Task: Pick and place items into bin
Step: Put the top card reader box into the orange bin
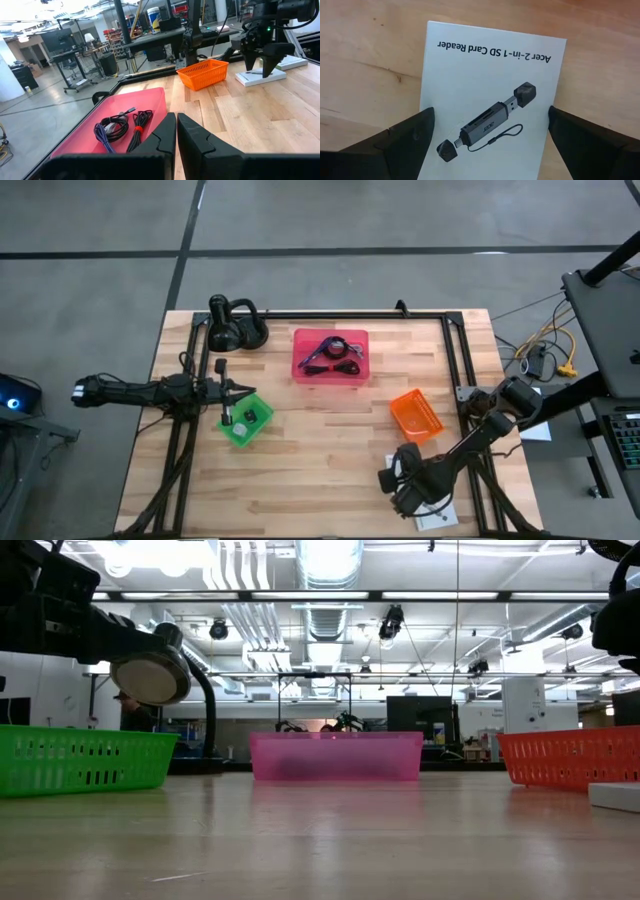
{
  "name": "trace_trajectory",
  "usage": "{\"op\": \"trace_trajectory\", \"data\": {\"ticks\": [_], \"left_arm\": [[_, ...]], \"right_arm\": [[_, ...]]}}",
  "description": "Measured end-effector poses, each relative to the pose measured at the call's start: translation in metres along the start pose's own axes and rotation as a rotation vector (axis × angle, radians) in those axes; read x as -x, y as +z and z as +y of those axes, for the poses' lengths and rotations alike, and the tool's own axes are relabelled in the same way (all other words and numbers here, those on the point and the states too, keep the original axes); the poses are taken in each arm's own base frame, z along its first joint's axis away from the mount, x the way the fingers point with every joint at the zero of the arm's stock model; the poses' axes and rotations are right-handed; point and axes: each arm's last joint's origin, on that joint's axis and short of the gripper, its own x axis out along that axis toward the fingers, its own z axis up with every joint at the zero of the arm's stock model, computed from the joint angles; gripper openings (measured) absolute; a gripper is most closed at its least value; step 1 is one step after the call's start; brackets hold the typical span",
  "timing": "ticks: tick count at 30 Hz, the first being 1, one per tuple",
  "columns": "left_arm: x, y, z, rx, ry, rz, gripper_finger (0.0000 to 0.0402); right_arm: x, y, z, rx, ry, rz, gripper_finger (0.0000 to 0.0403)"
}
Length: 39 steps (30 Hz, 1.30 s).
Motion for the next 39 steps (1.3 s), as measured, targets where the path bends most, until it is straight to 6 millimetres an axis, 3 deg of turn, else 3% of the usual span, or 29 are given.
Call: {"op": "trace_trajectory", "data": {"ticks": [5,14,21,29,39], "left_arm": [[0.000,0.000,0.000,-0.001,-0.001,0.003,0.0000],[0.000,0.000,0.000,-0.001,0.000,0.003,0.0000],[0.000,0.000,0.000,-0.001,-0.001,0.003,0.0000],[0.000,0.000,0.000,-0.001,-0.001,0.003,0.0000],[0.000,0.000,0.000,-0.001,-0.001,0.003,0.0000]], "right_arm": [[0.000,0.000,-0.001,0.002,0.003,0.002,0.0361],[0.000,0.000,-0.003,0.034,-0.016,0.000,0.0265],[0.005,0.002,-0.006,0.062,-0.027,0.010,0.0229],[0.011,0.005,-0.010,0.114,-0.039,0.028,0.0226],[0.031,0.015,-0.022,0.140,-0.056,0.018,0.0265]]}}
